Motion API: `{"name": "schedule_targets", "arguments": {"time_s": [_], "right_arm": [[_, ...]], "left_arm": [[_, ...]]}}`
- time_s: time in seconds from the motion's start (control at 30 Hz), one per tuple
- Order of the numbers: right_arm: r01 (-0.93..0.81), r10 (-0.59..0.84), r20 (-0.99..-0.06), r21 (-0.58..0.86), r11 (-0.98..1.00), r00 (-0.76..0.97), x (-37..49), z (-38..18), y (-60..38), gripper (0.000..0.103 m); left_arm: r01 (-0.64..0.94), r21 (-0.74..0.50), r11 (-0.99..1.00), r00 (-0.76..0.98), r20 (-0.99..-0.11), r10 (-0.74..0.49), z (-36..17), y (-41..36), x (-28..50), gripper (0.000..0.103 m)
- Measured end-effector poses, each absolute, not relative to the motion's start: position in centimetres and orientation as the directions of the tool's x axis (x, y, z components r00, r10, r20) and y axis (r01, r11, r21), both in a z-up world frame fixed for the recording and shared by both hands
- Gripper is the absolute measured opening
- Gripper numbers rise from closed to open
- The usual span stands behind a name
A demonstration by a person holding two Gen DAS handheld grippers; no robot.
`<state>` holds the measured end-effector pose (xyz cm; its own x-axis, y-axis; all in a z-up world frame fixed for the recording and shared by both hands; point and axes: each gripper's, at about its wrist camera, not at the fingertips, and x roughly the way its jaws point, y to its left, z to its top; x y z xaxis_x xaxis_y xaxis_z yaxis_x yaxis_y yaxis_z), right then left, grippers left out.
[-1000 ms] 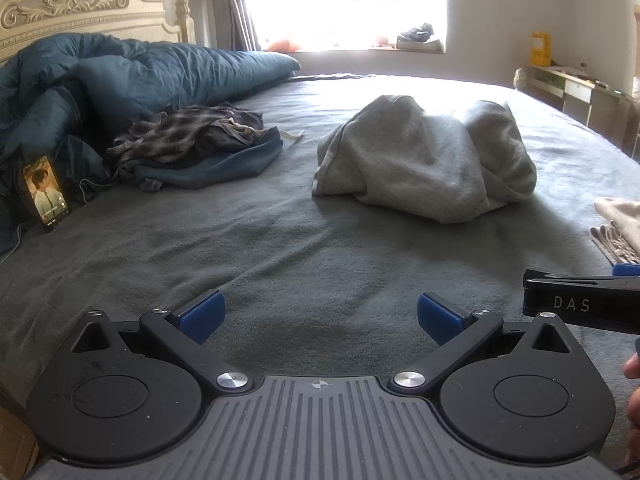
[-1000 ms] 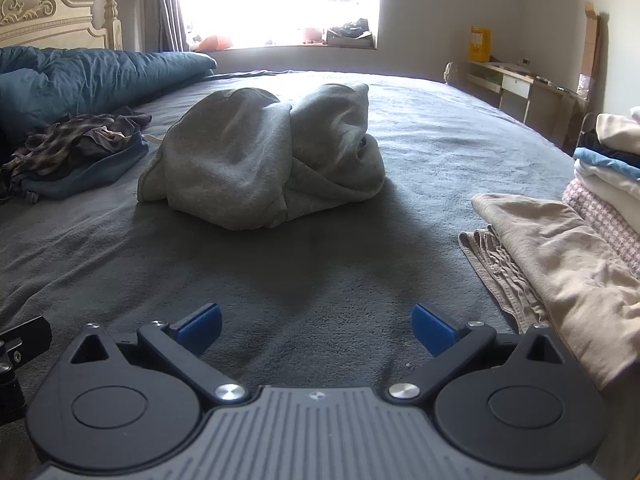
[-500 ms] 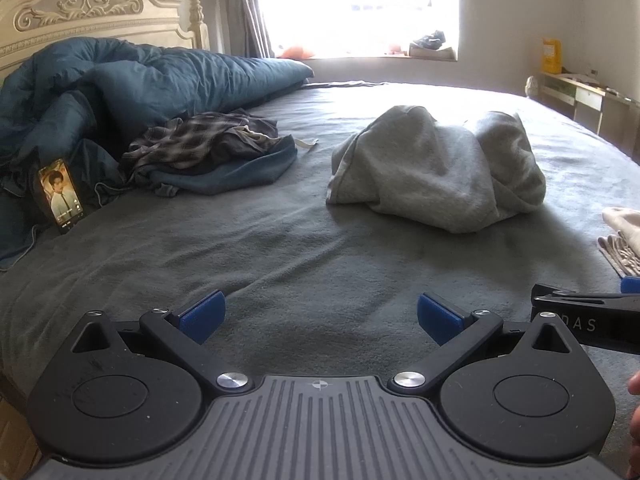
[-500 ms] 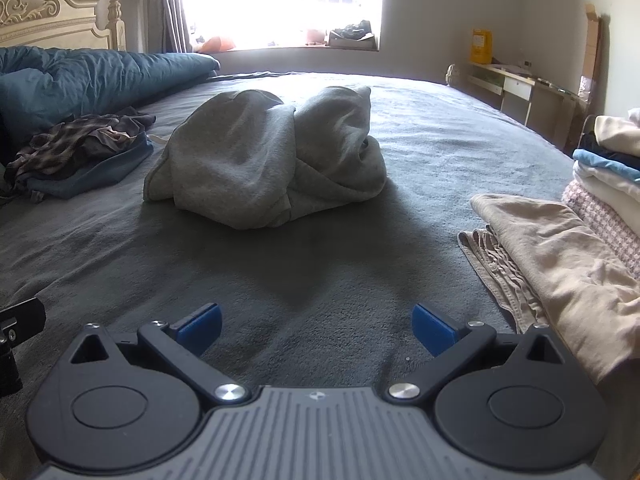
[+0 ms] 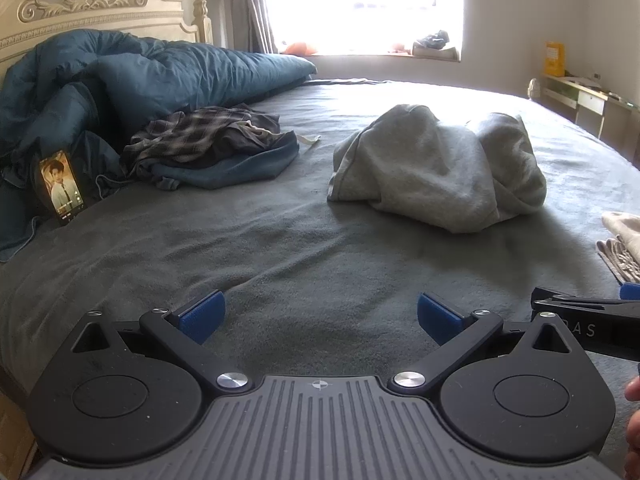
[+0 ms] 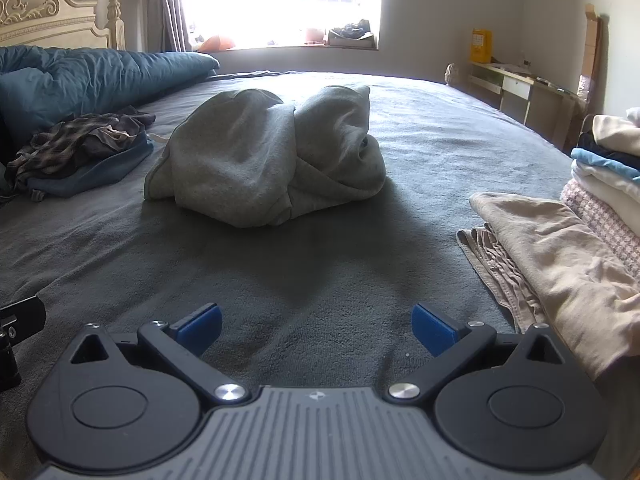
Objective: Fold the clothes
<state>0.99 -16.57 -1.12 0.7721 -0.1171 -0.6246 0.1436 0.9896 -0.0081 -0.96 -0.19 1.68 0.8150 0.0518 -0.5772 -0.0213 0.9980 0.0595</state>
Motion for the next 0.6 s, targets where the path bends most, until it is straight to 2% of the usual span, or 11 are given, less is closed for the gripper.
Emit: {"name": "schedule_targets", "arguments": {"time_s": [0.6], "right_arm": [[0.143, -0.118, -0.625, -0.01, 0.99, 0.772, 1.13, -1.13, -16.46, 0.103]], "left_arm": [[-0.017, 0.058, 0.998, 0.809, -0.585, 0.048, 1.51, -0.22, -0.81, 0.103]]}}
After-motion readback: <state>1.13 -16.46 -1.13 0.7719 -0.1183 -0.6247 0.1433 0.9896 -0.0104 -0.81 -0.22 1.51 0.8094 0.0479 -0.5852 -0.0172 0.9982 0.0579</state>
